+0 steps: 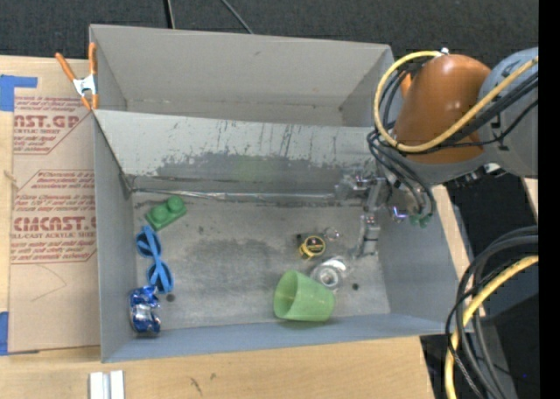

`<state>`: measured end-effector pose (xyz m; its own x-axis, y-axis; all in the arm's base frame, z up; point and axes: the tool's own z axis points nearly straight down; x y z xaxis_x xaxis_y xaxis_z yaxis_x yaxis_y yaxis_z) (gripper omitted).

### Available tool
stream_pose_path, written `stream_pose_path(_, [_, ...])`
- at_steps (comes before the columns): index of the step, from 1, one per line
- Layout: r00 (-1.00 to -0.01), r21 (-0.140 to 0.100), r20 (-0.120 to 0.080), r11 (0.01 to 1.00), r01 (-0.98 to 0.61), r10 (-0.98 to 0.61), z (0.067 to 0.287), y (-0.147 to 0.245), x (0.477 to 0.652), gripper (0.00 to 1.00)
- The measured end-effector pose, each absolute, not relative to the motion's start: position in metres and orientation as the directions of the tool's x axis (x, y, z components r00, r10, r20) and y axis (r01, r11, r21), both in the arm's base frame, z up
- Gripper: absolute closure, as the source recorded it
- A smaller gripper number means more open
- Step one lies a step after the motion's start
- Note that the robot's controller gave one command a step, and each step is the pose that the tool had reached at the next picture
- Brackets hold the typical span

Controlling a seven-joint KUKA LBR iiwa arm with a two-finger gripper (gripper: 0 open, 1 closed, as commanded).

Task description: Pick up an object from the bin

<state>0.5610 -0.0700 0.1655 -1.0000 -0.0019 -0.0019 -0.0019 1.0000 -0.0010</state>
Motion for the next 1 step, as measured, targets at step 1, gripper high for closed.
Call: stream_pose_path(1, [-1.000, 0.000, 0.007, 1.000, 0.010, 0.010, 0.0661, -0.0740, 0.5344, 0.00])
